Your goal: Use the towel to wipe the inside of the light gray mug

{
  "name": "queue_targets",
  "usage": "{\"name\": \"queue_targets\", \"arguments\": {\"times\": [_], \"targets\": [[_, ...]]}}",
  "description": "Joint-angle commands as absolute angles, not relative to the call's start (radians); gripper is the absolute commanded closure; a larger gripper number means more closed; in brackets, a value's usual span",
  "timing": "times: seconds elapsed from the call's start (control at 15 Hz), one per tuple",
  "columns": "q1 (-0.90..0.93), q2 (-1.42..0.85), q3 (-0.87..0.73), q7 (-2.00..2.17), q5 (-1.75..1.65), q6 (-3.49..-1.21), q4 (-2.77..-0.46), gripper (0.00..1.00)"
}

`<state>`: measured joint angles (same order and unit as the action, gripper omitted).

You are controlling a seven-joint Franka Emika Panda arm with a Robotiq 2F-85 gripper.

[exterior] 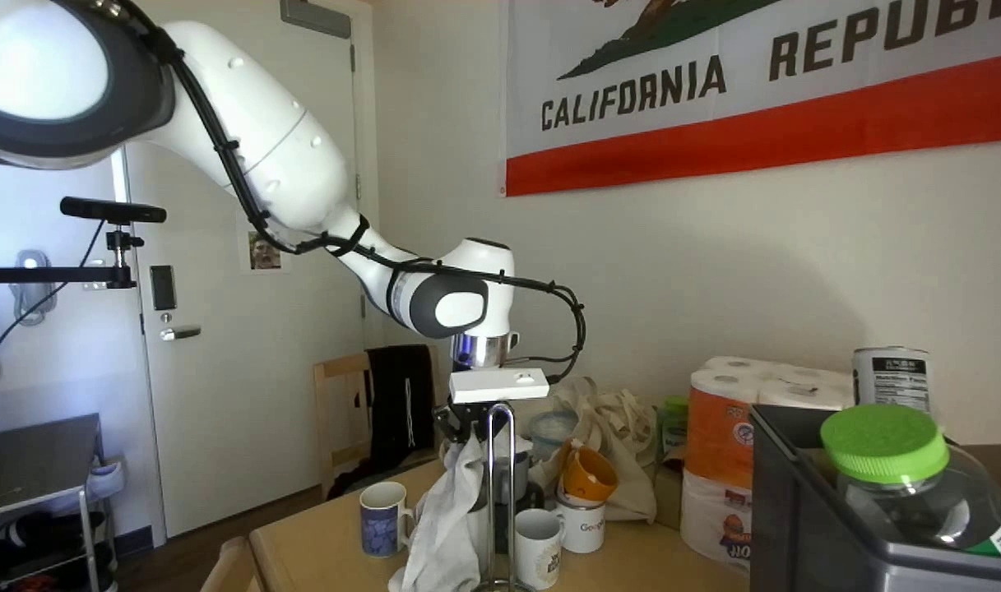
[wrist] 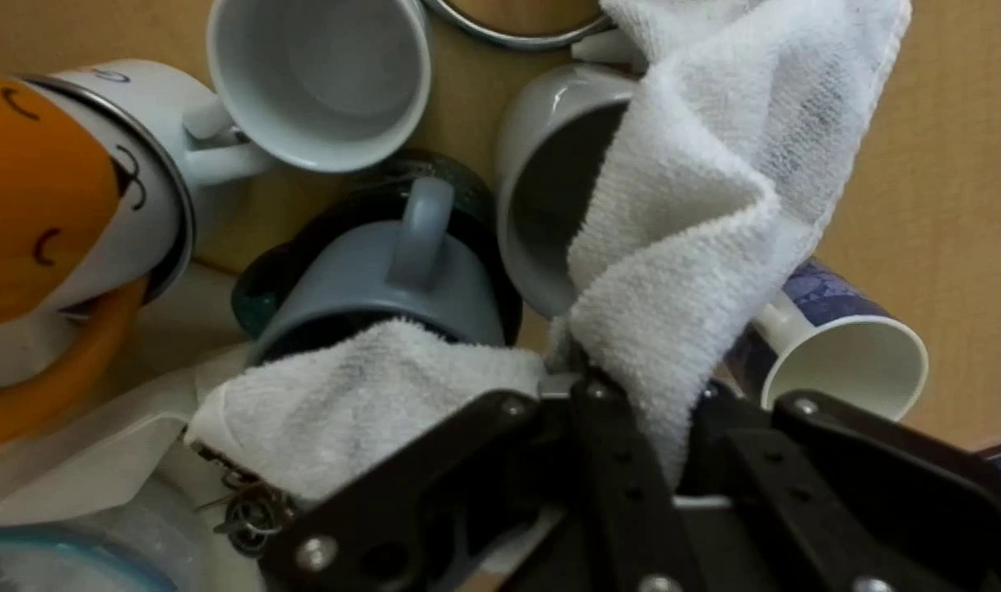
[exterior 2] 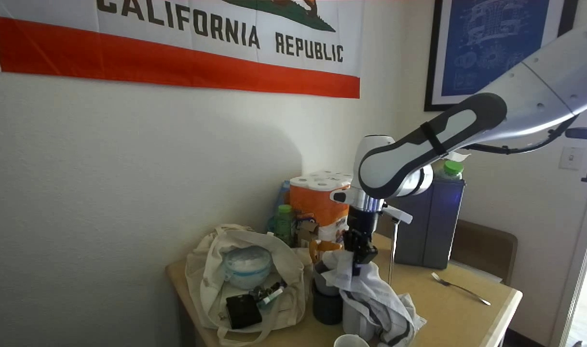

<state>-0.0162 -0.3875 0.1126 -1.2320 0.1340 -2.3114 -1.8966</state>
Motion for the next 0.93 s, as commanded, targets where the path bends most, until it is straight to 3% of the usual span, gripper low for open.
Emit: {"name": "queue_targets", "arguments": {"times": [0.0, 0.87], "targets": [[-0.004, -0.371, 0.125, -1.183, 0.107, -2.325, -1.896, 0.97], [0.01, -0.466, 0.125, -1.132, 0.059, -2.314, -1.897, 0.97]]}}
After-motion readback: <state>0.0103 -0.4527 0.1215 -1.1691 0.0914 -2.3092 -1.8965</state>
